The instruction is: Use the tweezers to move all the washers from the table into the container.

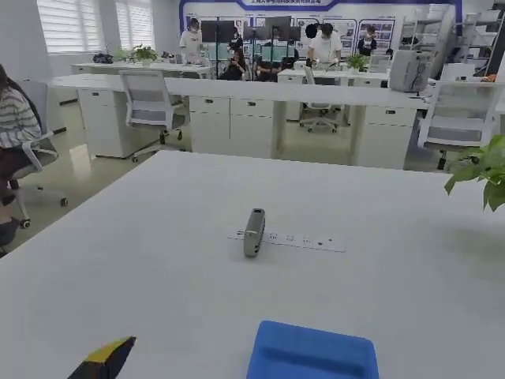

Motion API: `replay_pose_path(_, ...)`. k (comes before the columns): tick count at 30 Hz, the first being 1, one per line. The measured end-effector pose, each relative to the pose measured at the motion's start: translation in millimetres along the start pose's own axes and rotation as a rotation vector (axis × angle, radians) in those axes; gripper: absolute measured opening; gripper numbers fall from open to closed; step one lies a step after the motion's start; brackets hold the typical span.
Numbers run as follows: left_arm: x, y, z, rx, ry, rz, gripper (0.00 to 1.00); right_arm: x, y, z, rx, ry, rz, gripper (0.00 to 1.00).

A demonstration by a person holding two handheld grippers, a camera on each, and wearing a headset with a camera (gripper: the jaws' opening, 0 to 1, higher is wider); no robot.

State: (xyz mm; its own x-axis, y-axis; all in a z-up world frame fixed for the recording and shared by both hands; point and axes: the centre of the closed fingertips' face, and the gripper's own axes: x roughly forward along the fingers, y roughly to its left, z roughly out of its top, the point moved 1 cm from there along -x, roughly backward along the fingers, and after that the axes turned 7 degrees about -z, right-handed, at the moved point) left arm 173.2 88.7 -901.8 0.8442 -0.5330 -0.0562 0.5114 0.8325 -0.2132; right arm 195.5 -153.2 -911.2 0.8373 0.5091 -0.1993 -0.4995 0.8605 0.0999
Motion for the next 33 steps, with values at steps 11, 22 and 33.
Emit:
replay_pose_path(11,0.3,-1.5,-0.4,-0.002,0.006,-0.006,0.74,1.0,1.7,0.1,0.006,0.008,0.014,0.63)
replay_pose_path(22,0.1,-2.1,-1.7,-0.003,0.010,-0.009,0.72,1.1,0.2,-0.8,0.008,0.010,0.010,0.60)
replay_pose_path(33,0.4,-0.3,-2.0,-0.002,0.010,-0.004,0.73,0.5,-2.8,-0.3,0.029,0.004,-0.005,0.63)
